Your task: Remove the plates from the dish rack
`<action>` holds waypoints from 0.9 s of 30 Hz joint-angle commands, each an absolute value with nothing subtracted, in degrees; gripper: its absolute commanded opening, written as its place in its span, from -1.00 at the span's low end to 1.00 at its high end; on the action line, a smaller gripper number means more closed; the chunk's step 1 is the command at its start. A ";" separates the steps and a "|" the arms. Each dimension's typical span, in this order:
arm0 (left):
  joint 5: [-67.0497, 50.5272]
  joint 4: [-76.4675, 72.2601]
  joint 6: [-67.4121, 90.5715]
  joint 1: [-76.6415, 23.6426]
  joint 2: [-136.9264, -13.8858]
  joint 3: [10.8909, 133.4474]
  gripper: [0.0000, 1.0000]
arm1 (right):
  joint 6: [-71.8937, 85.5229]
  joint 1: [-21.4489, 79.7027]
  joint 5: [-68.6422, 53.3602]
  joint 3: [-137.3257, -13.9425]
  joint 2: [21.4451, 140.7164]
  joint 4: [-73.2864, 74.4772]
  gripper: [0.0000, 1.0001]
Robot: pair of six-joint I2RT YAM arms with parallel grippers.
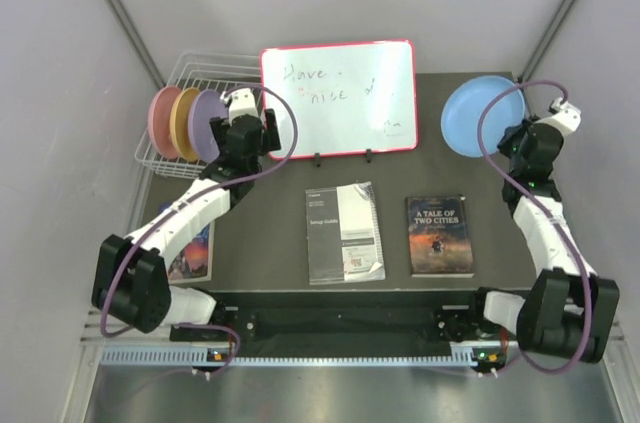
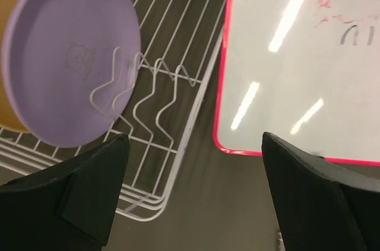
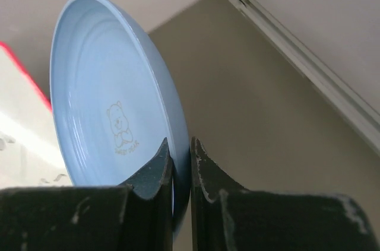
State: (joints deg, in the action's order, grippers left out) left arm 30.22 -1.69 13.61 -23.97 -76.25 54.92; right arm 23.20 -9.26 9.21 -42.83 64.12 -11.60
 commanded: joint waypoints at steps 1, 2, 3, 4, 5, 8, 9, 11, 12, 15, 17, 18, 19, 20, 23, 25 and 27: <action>38.05 -5.97 9.58 -22.86 -79.62 56.08 0.93 | 25.22 -12.91 9.23 -45.79 71.61 -8.78 -0.96; 38.32 -6.41 9.32 -22.50 -80.06 56.07 0.93 | 25.31 -14.14 8.27 -46.40 73.02 -9.31 -0.93; 38.32 -6.76 8.62 -22.15 -80.42 55.90 0.93 | 25.31 -14.67 7.39 -46.75 74.43 -9.49 -0.92; 38.76 -6.85 8.53 -21.45 -81.03 55.90 0.93 | 25.49 -14.85 7.38 -47.11 77.23 -9.75 -0.90; 38.93 -6.86 8.61 -21.10 -81.30 55.81 0.93 | 25.49 -15.29 6.77 -47.81 78.73 -10.28 -0.88; 38.50 -7.47 8.70 -19.25 -81.21 55.11 0.94 | 25.66 -15.99 5.01 -49.13 84.98 -12.12 -0.79; 38.32 -7.73 8.79 -18.81 -81.04 54.67 0.94 | 26.10 -16.17 3.53 -49.22 86.38 -12.82 -0.79; 38.41 -8.17 8.62 -17.67 -80.33 54.23 0.94 | 26.37 -16.79 1.68 -50.18 90.34 -14.67 -0.74; 38.32 -8.26 8.00 -17.41 -80.07 54.14 0.94 | 26.45 -16.87 0.19 -50.71 92.35 -14.68 -0.71; 39.90 -5.72 6.59 -16.70 -78.58 54.58 0.94 | 26.46 -17.05 -1.65 -52.73 95.09 -13.36 -0.51; 39.11 -5.01 6.68 -16.00 -77.61 54.41 0.94 | 26.45 -17.05 -1.50 -53.61 95.71 -12.22 -0.36; 39.29 -5.36 6.77 -15.82 -76.48 53.62 0.94 | 26.37 -17.05 -1.32 -53.70 95.80 -12.30 -0.20; 39.55 -5.80 7.12 -15.65 -75.94 53.18 0.94 | 26.37 -17.05 -1.14 -53.70 95.71 -12.22 -0.04; 39.81 -6.41 6.95 -15.56 -75.50 52.65 0.94 | 26.28 -17.05 -0.97 -53.61 95.71 -12.04 0.16; 39.91 -8.00 7.12 -14.24 -74.62 51.24 0.94 | 25.58 -17.05 -0.26 -54.31 95.45 -10.46 0.42; 39.47 -7.91 7.38 -12.93 -74.97 51.33 0.94 | 24.96 -17.05 2.02 -54.49 94.75 -8.62 0.47; 39.55 -8.00 7.30 -12.22 -75.58 51.68 0.93 | 24.70 -17.05 3.07 -53.44 92.30 -8.52 0.48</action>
